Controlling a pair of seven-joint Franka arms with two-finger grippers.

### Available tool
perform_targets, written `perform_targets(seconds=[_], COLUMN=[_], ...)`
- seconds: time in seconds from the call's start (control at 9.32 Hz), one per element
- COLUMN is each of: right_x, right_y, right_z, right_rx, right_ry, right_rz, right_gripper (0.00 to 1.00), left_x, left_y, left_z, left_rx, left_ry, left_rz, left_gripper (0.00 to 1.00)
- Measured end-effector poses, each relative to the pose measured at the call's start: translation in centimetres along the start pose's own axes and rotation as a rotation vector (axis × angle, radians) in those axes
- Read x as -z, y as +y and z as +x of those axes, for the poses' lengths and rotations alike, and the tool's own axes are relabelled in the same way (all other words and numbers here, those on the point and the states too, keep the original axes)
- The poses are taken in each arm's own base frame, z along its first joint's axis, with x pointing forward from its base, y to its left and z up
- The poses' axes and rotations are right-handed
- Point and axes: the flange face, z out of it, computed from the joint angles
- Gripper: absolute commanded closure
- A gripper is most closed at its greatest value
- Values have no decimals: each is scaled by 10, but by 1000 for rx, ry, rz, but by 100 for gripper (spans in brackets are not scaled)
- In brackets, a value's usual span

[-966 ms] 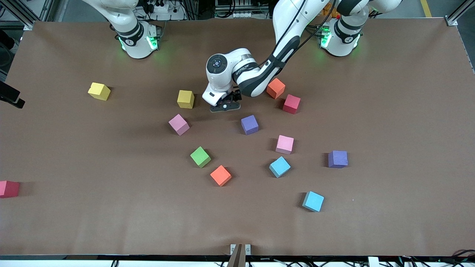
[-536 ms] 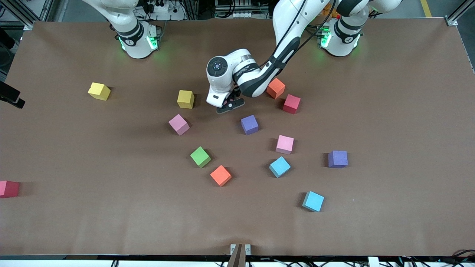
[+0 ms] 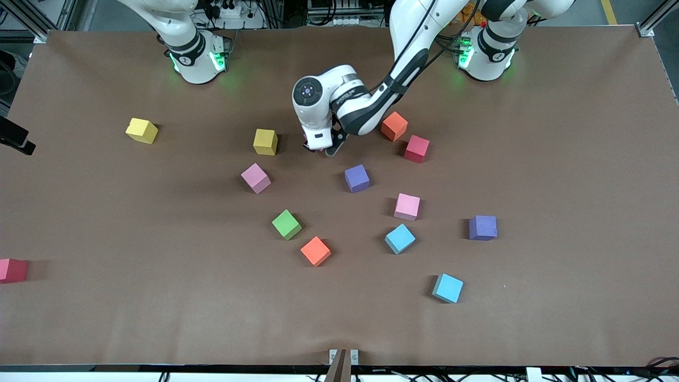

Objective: Form number 2 with 11 blocks

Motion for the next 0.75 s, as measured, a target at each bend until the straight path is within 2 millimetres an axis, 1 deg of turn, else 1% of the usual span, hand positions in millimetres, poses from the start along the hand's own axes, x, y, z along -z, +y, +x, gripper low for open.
perform_targets(seconds=[0.21, 0.32, 0.43, 0.54, 0.75], right_x=[0, 0, 0, 0, 0], right_y=[0, 0, -1, -2, -2], right_z=[0, 0, 0, 0, 0], right_rx=[0, 1, 2, 5, 5], right_ry=[0, 0, 0, 0, 0], right_rz=[0, 0, 0, 1, 1], right_gripper=[0, 0, 0, 0, 0], left_x=[15, 23, 27, 23, 8], left_y=[-14, -20, -27, -31, -37], left_z=[-21, -24, -25, -23, -19], left_rx=[182, 251, 303, 345, 389], left_ry=[-4, -3, 1, 1, -11], left_rz=[-19, -27, -29, -34, -103], left_gripper=[100, 100, 100, 100, 100])
